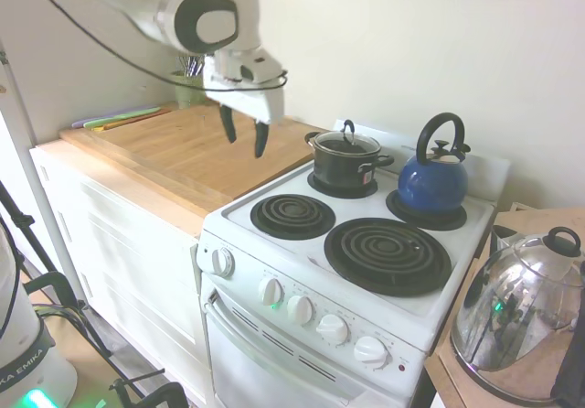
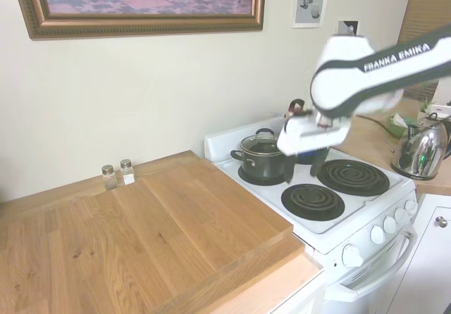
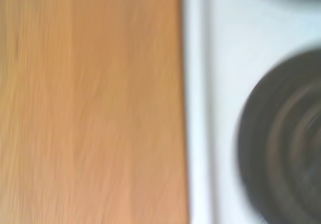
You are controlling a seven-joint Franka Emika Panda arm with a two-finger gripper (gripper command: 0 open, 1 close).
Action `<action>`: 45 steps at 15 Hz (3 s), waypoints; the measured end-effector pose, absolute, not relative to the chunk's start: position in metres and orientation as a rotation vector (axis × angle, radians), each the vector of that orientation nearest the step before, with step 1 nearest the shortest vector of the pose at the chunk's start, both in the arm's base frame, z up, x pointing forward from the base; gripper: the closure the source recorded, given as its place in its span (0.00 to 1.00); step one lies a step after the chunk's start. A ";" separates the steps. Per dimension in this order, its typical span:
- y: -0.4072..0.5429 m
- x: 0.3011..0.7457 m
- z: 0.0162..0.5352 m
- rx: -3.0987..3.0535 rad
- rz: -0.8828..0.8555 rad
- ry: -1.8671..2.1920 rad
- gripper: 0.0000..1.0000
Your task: Uncover the lid of the pot
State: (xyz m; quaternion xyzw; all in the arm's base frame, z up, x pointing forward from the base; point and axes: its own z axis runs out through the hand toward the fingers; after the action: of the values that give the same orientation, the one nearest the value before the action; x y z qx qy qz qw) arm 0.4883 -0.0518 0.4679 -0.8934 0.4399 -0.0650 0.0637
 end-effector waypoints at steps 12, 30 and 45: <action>-0.133 0.648 0.531 -2.673 -0.239 1.273 0.00; -0.183 0.706 0.485 -2.841 -0.462 0.741 0.00; -0.181 0.705 0.465 -2.846 -0.459 0.544 1.00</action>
State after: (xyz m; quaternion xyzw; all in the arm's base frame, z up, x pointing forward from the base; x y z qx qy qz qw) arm 0.7052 -0.1808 0.4648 -0.9649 0.1845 -0.1556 0.1037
